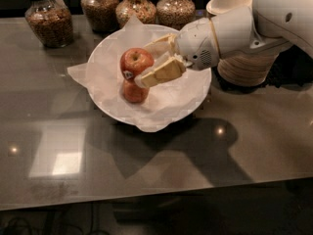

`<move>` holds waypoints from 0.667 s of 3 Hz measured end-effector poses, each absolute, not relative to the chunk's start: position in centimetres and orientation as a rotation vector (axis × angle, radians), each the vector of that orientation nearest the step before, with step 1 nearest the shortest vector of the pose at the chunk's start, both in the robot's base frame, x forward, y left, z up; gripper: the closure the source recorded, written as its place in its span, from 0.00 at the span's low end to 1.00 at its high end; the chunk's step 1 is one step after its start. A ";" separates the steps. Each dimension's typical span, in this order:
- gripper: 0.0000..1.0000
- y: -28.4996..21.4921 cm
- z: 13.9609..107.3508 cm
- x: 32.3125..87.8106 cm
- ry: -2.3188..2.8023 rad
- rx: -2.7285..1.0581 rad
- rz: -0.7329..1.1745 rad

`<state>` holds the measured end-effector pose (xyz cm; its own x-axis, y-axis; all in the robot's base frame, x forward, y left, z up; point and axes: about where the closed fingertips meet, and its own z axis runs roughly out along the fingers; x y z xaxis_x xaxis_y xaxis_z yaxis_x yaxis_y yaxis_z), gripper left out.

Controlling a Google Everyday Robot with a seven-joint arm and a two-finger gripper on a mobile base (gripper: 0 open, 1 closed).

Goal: Pick apple from white bowl

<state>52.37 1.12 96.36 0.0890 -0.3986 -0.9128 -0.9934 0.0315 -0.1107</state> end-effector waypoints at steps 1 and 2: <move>1.00 0.5 97.7 52.3 1.404 -1.451 0.895; 1.00 0.5 97.7 52.3 1.404 -1.451 0.895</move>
Offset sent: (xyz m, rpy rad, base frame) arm 0.0075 -0.0126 0.0081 0.0792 0.0179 -0.0375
